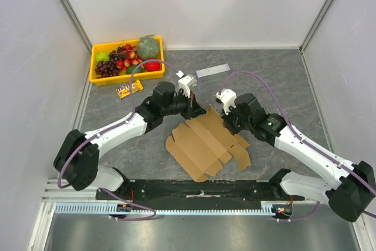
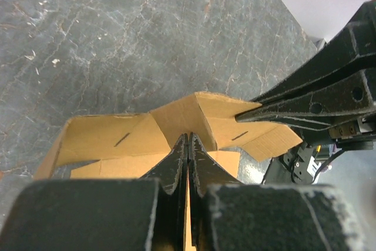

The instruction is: Fold the paper box

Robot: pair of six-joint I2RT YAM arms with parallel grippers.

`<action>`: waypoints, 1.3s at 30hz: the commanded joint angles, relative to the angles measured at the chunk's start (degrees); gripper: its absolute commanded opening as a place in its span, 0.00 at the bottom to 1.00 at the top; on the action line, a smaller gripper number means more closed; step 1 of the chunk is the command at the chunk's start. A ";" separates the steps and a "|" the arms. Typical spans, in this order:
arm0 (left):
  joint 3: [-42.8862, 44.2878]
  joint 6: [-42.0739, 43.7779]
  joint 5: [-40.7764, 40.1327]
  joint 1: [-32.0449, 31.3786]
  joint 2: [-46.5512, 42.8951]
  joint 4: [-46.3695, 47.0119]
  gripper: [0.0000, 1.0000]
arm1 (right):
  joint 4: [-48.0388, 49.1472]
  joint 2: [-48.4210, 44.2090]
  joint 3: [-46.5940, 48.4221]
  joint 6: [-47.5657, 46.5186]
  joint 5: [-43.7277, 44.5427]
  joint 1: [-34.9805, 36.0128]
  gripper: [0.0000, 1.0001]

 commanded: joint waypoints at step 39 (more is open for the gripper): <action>-7.97 -2.06 -12.07 6.86 -3.43 -3.97 0.02 | -0.82 2.91 1.65 2.52 -0.34 -0.07 0.00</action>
